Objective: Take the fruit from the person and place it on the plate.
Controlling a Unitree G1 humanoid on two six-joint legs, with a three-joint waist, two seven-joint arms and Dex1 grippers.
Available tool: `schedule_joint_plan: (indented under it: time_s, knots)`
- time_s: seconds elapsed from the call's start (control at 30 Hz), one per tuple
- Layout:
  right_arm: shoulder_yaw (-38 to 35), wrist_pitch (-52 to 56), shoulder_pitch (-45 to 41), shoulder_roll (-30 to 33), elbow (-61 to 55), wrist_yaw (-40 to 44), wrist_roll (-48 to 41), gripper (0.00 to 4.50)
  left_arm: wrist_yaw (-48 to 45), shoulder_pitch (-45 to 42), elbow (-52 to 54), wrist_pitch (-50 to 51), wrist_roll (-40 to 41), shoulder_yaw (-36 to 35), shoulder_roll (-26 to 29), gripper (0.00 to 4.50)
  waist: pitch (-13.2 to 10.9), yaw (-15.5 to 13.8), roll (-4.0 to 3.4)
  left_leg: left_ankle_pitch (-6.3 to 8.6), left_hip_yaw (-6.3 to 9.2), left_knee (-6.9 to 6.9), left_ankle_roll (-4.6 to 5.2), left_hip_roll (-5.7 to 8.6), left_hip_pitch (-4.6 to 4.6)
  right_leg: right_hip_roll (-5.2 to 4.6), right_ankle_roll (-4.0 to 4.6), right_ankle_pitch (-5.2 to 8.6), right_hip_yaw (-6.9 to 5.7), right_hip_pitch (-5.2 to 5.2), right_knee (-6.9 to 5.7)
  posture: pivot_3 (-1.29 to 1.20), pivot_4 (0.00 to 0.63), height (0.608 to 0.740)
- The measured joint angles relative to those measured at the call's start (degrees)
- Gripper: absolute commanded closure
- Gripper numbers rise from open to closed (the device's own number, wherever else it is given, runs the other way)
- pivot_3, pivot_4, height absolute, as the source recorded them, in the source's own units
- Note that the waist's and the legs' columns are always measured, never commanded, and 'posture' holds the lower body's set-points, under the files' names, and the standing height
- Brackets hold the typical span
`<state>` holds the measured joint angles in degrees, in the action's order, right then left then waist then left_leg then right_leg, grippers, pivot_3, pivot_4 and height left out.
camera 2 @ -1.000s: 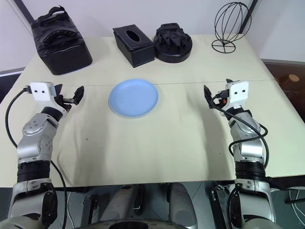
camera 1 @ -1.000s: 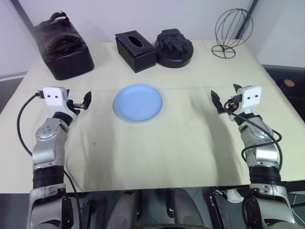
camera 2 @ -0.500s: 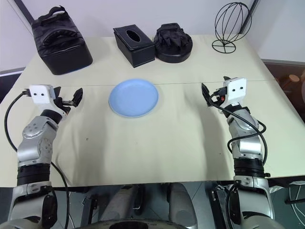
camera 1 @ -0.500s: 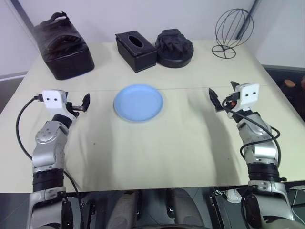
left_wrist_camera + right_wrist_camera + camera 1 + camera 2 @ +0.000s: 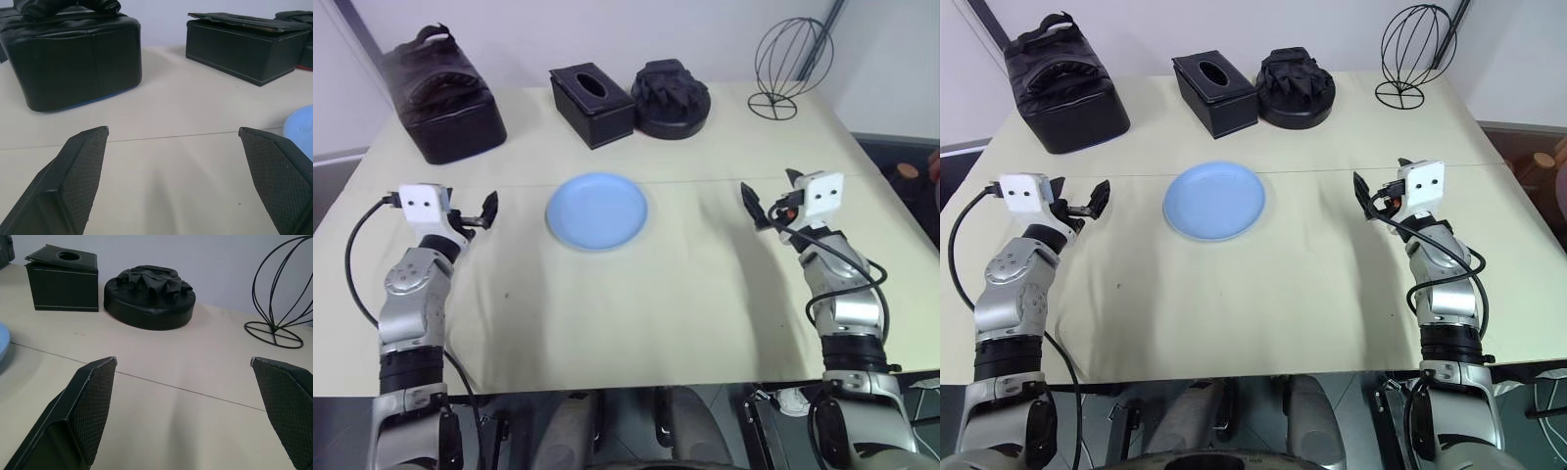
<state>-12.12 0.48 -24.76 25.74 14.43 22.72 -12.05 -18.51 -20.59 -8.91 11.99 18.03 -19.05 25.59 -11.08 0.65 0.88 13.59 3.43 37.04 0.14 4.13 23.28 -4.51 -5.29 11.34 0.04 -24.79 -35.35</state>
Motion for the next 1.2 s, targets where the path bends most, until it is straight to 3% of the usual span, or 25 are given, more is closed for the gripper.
schedule_joint_plan:
  time_s: [1.03,1.2]
  knots:
    - [0.3,0.0,0.0,0.0,0.8,-0.1,0.1,0.0,-0.8,0.0,-0.3,0.0,0.0,0.0,1.0,0.05,0.0,0.0,0.0,0.0,0.0,0.0,0.0,0.0,0.0,0.01,0.0,0.0,0.0,0.0,0.0,0.0,0.15,0.74]
    - [0.3,-0.1,0.0,0.0,1.6,-0.1,0.1,0.0,-11.3,-0.4,1.4,1.3,4.4,0.2,6.5,0.05,0.0,0.1,0.0,0.0,0.0,0.0,0.0,0.0,0.02,0.0,0.01,0.0,0.0,-0.01,0.02,0.0,0.15,0.74]
